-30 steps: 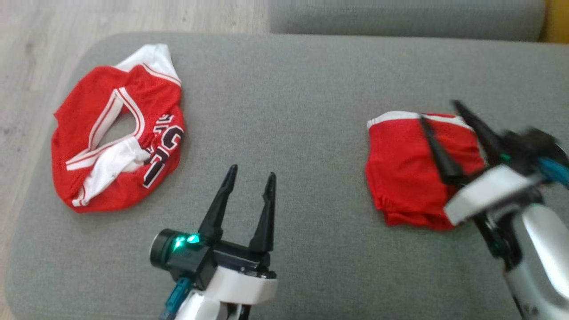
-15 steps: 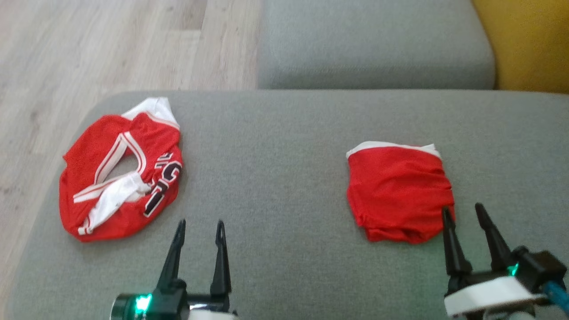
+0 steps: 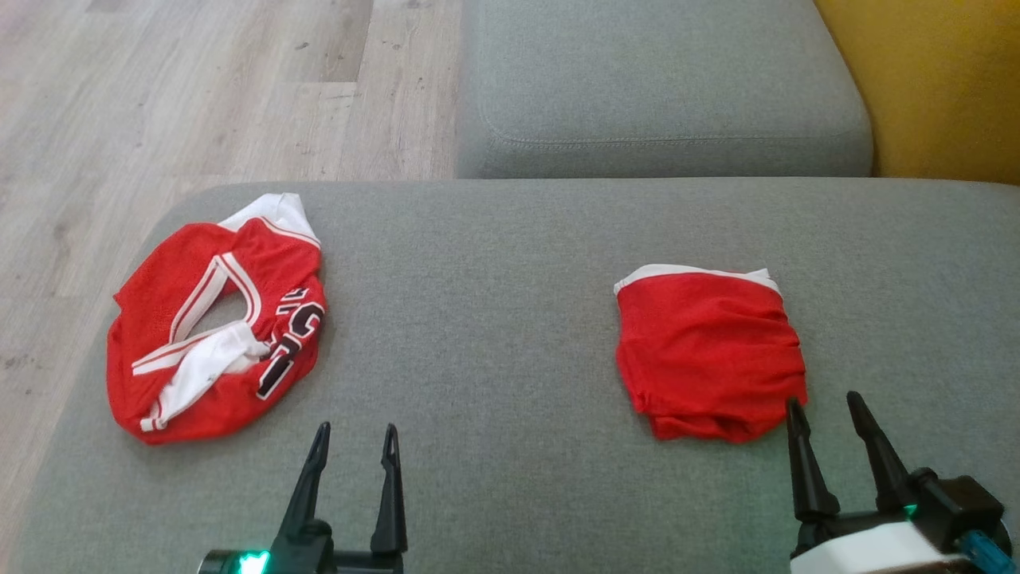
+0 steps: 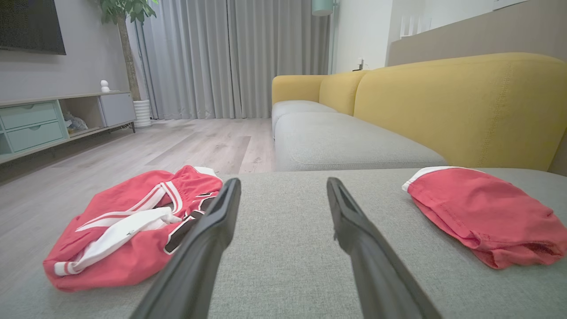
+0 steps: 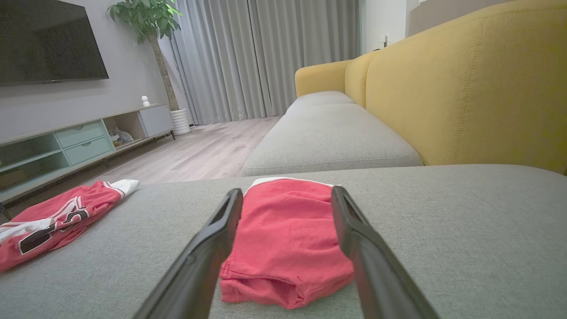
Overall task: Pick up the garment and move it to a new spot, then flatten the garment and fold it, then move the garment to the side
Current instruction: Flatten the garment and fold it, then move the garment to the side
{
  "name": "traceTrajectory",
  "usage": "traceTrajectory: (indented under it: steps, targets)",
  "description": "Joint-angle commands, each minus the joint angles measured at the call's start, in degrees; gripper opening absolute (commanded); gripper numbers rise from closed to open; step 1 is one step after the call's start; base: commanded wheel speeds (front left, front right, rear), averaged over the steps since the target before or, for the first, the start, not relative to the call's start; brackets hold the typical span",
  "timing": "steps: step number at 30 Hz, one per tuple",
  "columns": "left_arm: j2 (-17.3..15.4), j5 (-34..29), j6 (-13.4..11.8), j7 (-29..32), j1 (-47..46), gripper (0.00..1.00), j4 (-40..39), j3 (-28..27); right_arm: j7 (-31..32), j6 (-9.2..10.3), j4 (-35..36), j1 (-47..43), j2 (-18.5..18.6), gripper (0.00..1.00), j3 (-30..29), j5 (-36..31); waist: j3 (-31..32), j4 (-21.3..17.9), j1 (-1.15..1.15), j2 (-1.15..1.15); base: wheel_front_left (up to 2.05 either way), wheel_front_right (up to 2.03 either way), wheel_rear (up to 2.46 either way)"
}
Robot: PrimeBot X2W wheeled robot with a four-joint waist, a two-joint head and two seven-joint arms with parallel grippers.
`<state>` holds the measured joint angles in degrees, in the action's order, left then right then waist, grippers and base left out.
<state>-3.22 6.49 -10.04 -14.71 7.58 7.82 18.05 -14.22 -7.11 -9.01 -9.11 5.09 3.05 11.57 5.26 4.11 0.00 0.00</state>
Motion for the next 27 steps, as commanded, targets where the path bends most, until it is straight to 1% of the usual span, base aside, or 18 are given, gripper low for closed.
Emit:
traceTrajectory:
  steps: [1,9,12,14,17,19,20,22,23,27]
  targets:
    - [0.15,-0.52,0.00,-0.29,-1.69,1.00,-1.48,-2.44,-0.77,-0.37,2.03,1.49,0.25,1.00,0.93,-0.52,0.02,0.01,0.00,0.00,0.00,0.00,0.00]
    - [0.26,-0.72,0.23,-0.29,-1.82,1.00,-1.42,-2.61,-0.77,-0.37,1.15,1.38,-0.07,1.00,0.02,-0.55,-0.68,0.27,0.00,0.00,0.00,0.00,0.00]
    - [0.28,-0.75,0.21,-0.29,-2.15,1.00,-1.64,-2.47,-0.77,-0.37,-0.78,2.58,-0.22,1.00,-0.74,1.66,-2.01,0.46,0.00,0.00,0.00,0.00,0.00]
    - [0.30,-0.78,0.20,-0.29,-2.43,1.00,-1.84,-2.24,-0.77,-0.37,-2.85,4.34,0.46,1.00,-0.98,3.53,-3.22,0.59,0.00,0.00,0.00,0.00,0.00]
    - [0.32,-0.73,0.30,-0.29,-2.97,1.00,-2.21,-1.56,-0.77,-0.37,-7.45,8.25,2.65,1.00,-0.79,6.78,-5.33,0.82,0.00,0.00,0.00,0.00,0.00]
    - [0.33,-0.63,0.33,-0.29,-3.69,1.00,-2.64,-0.99,-0.33,-0.37,-11.16,11.94,4.96,1.00,0.21,9.08,-7.50,1.08,0.00,0.00,0.00,0.00,0.00]
    - [0.33,-0.42,0.25,-0.29,-5.00,1.00,-3.16,-0.40,2.28,-0.37,-14.38,16.41,7.35,1.00,1.32,11.78,-10.02,1.31,0.00,0.00,0.00,0.00,0.00]
    - [0.33,-0.20,0.21,-0.29,-6.47,1.00,-3.49,0.25,5.76,-0.37,-17.46,20.72,9.64,1.00,2.56,14.73,-12.25,1.61,0.00,0.00,0.00,0.00,0.00]
    - [0.33,-0.20,0.21,-0.29,-6.47,1.00,-3.49,0.25,5.76,-0.37,-17.46,20.72,9.64,1.00,2.56,14.73,-12.25,1.61,0.00,0.00,0.00,0.00,0.00]
    - [0.34,0.20,0.13,-0.29,-8.96,1.00,-3.41,1.60,11.79,-0.37,-22.41,26.98,13.79,1.00,5.94,20.10,-15.26,2.32,0.00,0.00,0.00,0.00,0.00]
